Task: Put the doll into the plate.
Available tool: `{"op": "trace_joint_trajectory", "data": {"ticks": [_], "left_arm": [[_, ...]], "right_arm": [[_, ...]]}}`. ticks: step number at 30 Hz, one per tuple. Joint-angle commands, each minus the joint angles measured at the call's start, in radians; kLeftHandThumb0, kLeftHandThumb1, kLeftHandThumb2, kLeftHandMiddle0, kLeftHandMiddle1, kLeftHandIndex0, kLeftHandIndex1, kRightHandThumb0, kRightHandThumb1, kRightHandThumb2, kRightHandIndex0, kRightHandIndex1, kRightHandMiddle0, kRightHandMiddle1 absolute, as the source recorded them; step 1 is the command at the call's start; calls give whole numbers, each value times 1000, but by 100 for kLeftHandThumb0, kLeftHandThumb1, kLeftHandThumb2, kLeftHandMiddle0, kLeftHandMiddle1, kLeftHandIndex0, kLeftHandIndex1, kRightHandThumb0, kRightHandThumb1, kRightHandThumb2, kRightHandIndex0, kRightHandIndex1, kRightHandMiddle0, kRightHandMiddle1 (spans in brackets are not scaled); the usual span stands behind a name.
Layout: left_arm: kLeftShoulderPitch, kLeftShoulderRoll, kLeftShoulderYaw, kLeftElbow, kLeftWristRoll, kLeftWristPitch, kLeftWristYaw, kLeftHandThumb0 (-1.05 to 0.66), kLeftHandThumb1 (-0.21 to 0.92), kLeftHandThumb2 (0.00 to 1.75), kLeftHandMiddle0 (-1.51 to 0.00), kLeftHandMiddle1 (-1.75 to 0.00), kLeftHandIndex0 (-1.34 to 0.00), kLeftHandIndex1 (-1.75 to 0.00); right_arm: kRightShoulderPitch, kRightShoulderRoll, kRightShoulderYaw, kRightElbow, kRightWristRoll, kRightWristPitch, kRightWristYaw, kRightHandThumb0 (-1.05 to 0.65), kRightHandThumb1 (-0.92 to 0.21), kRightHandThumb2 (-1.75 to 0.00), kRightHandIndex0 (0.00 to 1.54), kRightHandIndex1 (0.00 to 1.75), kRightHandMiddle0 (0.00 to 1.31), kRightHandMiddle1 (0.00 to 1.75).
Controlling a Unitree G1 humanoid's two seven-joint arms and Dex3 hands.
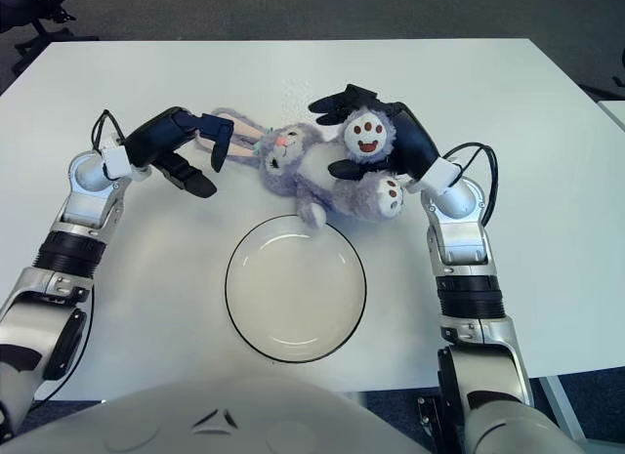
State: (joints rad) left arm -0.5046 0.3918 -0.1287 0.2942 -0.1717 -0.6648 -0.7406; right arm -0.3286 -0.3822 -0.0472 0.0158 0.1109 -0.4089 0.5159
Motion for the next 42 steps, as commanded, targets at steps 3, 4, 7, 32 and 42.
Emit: {"op": "trace_joint_trajectory", "data": {"ticks": [3,4,7,32,42], "left_arm": [[-18,-1,13,6,-7,7,-11,-34,92,12,-83,-175,-78,-175],[-18,-2,14,6,-7,7,-11,-34,92,12,-83,-175,-78,-175],[-18,-3,15,6,-7,7,-12,-34,92,12,-83,-175,-78,-175],[-144,21,-43,181,330,-36,138,-57,92,5,-21,-116,-31,-91],[-136,28,-54,155,326,-5,139,-53,90,1,-19,-113,-30,-87]], "right_arm": [[-9,-8,-3,7,17,-13,10,-68,-92,-14,43,0,42,17],[-9,-8,-3,7,17,-13,10,-68,-92,-14,43,0,42,17],[-10,-7,-4,7,17,-13,11,-68,-92,-14,43,0,42,17],[-16,26,-62,-30,286,236,127,-89,-92,-20,19,0,31,5],[-4,24,-100,-22,222,91,99,-96,-92,-27,8,1,22,0]]}}
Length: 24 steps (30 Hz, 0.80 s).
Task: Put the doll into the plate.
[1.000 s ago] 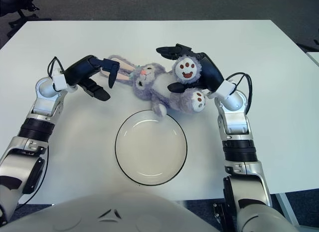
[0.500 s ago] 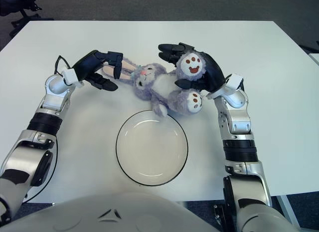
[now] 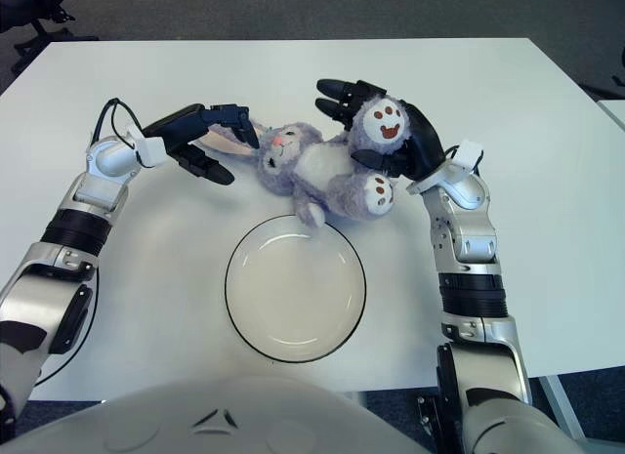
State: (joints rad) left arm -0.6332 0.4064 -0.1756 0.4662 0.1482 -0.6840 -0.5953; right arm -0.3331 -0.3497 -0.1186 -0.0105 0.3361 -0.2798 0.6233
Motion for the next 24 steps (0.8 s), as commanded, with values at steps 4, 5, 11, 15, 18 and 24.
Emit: {"op": "trace_joint_trajectory", "data": {"ticks": [4,5,11,15,18,24], "left_arm": [[-6,15,-9,-23,6,23,-5,-51,90,0,-18,-113,-30,-86],[-5,15,-10,-25,7,27,-4,-50,90,0,-18,-113,-30,-86],[-4,17,-12,-35,8,45,-4,-47,88,0,-16,-113,-31,-85],[-4,16,-14,-38,9,54,-2,-47,88,0,-15,-113,-31,-84],[-7,15,-15,-34,10,58,0,-47,88,0,-14,-114,-31,-83],[-8,12,-18,-32,12,67,2,-47,87,0,-13,-114,-32,-79]], "right_arm": [[-1,-20,-43,3,8,-39,0,-97,-92,-27,8,1,22,0],[-1,-31,-53,-2,18,-32,5,-96,-92,-27,8,0,22,0],[-3,-83,-93,-27,76,22,40,-95,-92,-27,5,0,15,0],[-22,-124,-122,-2,159,81,105,-93,-92,-29,3,0,13,0],[-39,-140,-140,35,203,95,155,-90,-92,-40,2,0,11,0],[-65,-146,-166,130,227,66,235,-87,-92,-57,0,0,9,0]]}}
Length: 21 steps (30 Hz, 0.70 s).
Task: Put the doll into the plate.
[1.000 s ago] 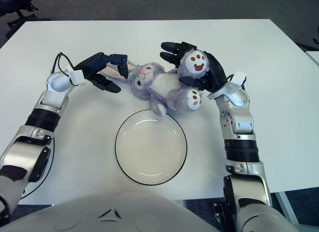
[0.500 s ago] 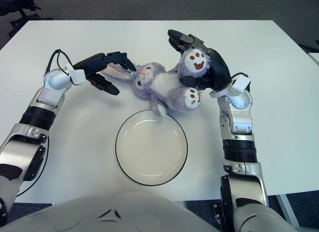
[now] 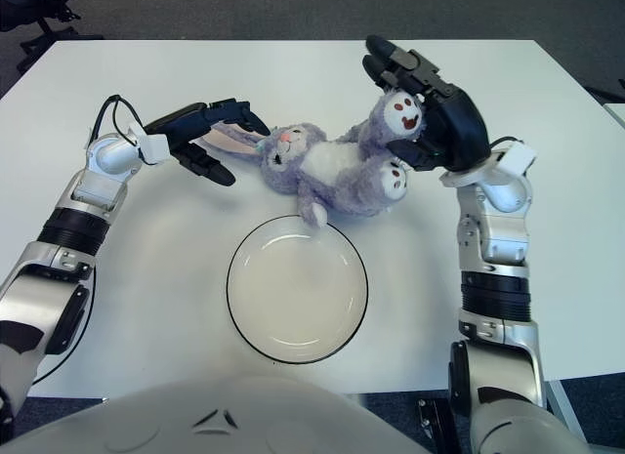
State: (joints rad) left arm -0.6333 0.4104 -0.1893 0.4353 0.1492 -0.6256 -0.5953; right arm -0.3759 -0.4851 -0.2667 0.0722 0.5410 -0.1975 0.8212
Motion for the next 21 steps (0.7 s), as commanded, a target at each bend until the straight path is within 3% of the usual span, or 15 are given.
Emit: {"op": "trace_joint_trajectory", "data": {"ticks": [1,12,15,18,21], "left_arm": [[-8,7,-5,-1,11,10,3,-47,87,0,-12,-114,-32,-79],[-13,-12,-14,9,12,28,14,-47,86,0,-9,-105,-36,-63],[-16,-22,-19,18,23,29,25,-47,85,0,-12,-79,-37,-51],[-19,-31,-24,26,40,28,39,-49,83,0,-23,-29,-38,-29],[-24,-41,-38,37,70,20,60,-52,82,0,-23,-10,-37,-20]], "right_arm": [[-25,-9,-20,52,22,-21,44,-87,-92,-60,0,0,9,0],[-49,-1,-23,110,-5,-108,105,-85,-92,-69,0,0,6,0],[-56,-1,-23,130,1,-116,122,-84,-92,-71,0,0,5,0],[-63,-1,-24,146,8,-119,139,-84,-92,-72,0,0,5,0],[-68,0,-26,157,20,-114,159,-84,-92,-72,0,0,4,0]]}}
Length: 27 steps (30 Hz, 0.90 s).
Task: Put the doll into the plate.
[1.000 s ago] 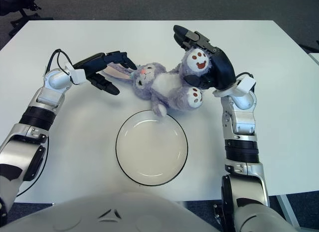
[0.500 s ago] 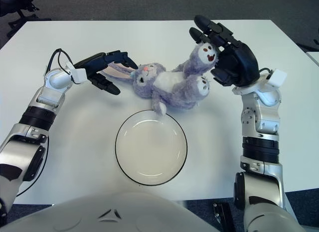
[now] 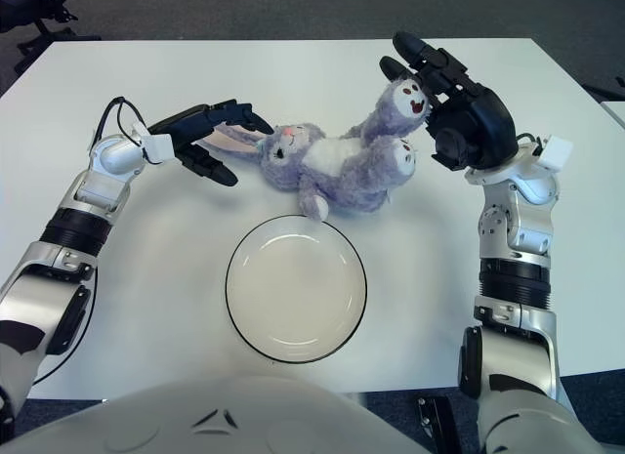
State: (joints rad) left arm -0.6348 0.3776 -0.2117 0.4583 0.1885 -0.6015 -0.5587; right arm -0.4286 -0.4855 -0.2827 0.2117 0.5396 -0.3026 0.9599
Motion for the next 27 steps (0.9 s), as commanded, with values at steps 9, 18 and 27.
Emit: {"op": "trace_joint_trajectory", "data": {"ticks": [9,18,27], "left_arm": [[-58,-18,-60,91,162,-85,129,-56,82,0,-19,0,-36,-12],[-73,-31,-92,115,262,-93,232,-55,81,0,-20,0,-38,-11],[-78,-35,-109,124,298,-90,288,-56,81,0,-21,0,-40,-10]], "right_arm": [[-26,6,-21,36,30,-20,47,-84,-92,-73,0,0,3,0],[-35,-2,-45,52,43,-35,75,-83,-92,-75,0,0,2,0],[-31,-6,-65,67,58,-33,103,-83,-92,-77,0,0,2,0]]}}
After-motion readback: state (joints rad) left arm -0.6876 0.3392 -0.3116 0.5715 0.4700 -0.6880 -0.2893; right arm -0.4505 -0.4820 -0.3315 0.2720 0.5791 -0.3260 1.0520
